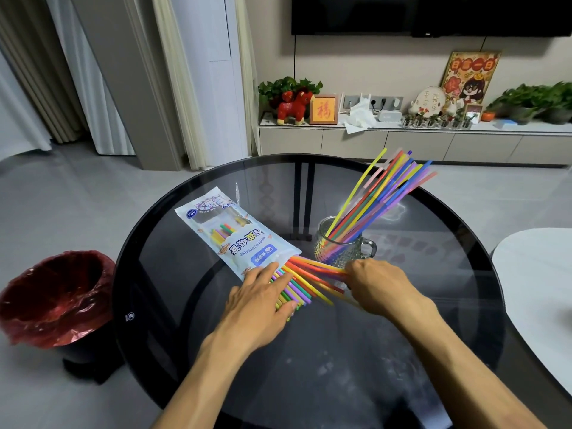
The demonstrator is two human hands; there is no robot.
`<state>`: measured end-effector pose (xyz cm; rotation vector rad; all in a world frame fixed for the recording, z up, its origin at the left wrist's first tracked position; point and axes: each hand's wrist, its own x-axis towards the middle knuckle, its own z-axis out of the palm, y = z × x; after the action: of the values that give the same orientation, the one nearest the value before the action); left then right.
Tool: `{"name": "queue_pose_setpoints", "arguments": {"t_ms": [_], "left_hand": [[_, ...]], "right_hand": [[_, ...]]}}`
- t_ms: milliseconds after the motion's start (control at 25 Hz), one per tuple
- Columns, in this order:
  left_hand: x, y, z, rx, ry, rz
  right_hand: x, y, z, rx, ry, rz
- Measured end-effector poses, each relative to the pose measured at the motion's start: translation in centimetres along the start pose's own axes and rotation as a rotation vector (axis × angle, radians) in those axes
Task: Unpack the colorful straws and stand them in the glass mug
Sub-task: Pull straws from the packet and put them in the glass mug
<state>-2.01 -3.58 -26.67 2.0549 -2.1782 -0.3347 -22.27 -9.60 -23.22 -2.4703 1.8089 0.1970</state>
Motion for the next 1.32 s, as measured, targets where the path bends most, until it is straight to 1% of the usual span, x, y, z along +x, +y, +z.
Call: {"name": "queue_pose_setpoints", "arguments": {"t_ms": [120, 240, 320, 440, 520, 600, 640, 680, 720, 760, 800, 840, 880, 960, 1000, 1040, 1080, 1160, 1200, 1240, 1280, 1320], "left_hand": [[0.2, -0.2, 0.2, -0.015, 0.008, -0.021], [0.6, -0.5, 0.2, -0.008, 0.024, -0.081], [0.9, -0.8, 0.3, -0.001, 0.031, -0.129], [1.1, -1.0, 0.3, -0.010, 0.026, -0.152], [1.1, -1.1, 0.6, -0.001, 0.022, -0.150], [1.2, -0.9, 0.6, -0.024, 0.026, -0.170], [1.1, -0.7, 0.5, -0.053, 0.055, -0.183], [1.0, -0.4, 0.2, -0.084, 0.144, -0.170], [0.9, 0.1, -0.3, -0.100, 0.298, -0.112], [0.8, 0.6, -0.5, -0.062, 0.481, -0.014], [0.7, 1.1, -0.6, 0.003, 0.635, 0.093], [0.6, 1.8, -0.5, 0.081, 0.738, 0.183], [0.3, 2.4, -0.5, 0.147, 0.764, 0.248], [-0.1, 3.2, -0.5, 0.224, 0.776, 0.308], [-0.1, 3.1, -0.3, 0.233, 0.770, 0.333], [0.1, 2.8, -0.1, 0.223, 0.766, 0.360], [0.2, 2.6, -0.4, 0.182, 0.770, 0.390], [0.3, 2.4, -1.4, 0.032, 0.737, 0.379], [0.1, 2.7, -2.5, -0.058, 0.704, 0.344], [-0.3, 3.1, -3.9, -0.183, 0.678, 0.303], [-0.7, 3.7, -5.3, -0.370, 0.640, 0.273], [-1.1, 4.2, -6.7, -0.627, 0.591, 0.269]], "right_hand": [[0.3, 2.0, -0.8, 0.097, -0.103, -0.008], [0.2, 5.2, -1.3, 0.406, -0.284, 0.063], [-0.4, 7.6, -1.7, 0.603, -0.357, 0.097], [-1.5, 10.0, -2.2, 0.793, -0.390, 0.064], [-2.0, 10.6, -2.4, 0.888, -0.383, 0.017], [-2.2, 10.7, -2.7, 0.999, -0.327, -0.029], [-2.1, 10.3, -2.7, 1.064, -0.270, -0.038], [-1.9, 9.7, -2.6, 1.119, -0.201, -0.032], [-1.7, 8.8, -2.5, 1.166, -0.144, -0.023], [-1.5, 7.4, -2.4, 1.204, -0.119, -0.026], [-1.3, 5.9, -2.2, 1.241, -0.137, -0.043], [-1.3, 4.5, -1.9, 1.271, -0.204, -0.080], [-1.4, 3.2, -1.8, 1.281, -0.309, -0.137], [-1.9, 1.3, -1.9, 1.263, -0.560, -0.307], [-2.1, 0.8, -2.2, 1.272, -0.655, -0.391], [-2.3, 0.5, -2.5, 1.303, -0.709, -0.448], [-2.4, 0.5, -2.9, 1.348, -0.727, -0.470], [-2.1, 1.3, -3.5, 1.540, -0.699, -0.397], [-1.9, 1.8, -3.8, 1.686, -0.636, -0.329], [-1.7, 2.2, -4.0, 1.816, -0.534, -0.255], [-1.5, 2.5, -4.1, 1.892, -0.415, -0.178], [-1.4, 2.6, -4.0, 1.902, -0.311, -0.116]]}}
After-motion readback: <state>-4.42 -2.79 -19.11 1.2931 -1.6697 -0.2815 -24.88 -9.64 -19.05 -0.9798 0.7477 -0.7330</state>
